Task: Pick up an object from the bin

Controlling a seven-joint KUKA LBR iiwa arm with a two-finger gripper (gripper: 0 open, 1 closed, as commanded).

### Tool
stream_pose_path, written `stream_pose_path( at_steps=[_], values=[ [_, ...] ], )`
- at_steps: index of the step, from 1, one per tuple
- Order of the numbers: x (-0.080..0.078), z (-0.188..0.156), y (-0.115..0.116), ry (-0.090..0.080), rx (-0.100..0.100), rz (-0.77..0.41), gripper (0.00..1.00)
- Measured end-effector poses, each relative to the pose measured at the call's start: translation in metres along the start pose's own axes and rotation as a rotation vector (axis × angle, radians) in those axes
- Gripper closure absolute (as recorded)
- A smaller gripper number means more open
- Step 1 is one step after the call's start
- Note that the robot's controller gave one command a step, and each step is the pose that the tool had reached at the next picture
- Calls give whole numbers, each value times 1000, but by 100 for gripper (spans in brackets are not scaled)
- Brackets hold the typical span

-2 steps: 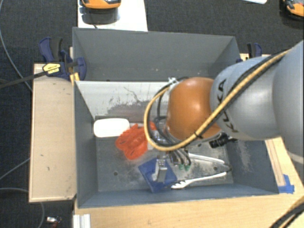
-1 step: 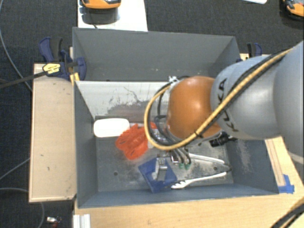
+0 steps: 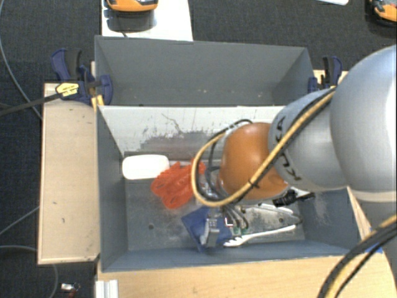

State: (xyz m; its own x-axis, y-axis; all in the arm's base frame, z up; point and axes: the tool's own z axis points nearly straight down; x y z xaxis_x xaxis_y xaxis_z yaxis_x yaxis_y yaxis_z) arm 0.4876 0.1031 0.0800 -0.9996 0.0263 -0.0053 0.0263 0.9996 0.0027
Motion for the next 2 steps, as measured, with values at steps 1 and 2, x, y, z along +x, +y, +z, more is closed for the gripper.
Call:
stream_pose_path(
  at_steps=[1,2],
  values=[
    [-2,1,9,-11,-4,62,100],
    [-2,1,9,-11,-5,66,100]
  ],
)
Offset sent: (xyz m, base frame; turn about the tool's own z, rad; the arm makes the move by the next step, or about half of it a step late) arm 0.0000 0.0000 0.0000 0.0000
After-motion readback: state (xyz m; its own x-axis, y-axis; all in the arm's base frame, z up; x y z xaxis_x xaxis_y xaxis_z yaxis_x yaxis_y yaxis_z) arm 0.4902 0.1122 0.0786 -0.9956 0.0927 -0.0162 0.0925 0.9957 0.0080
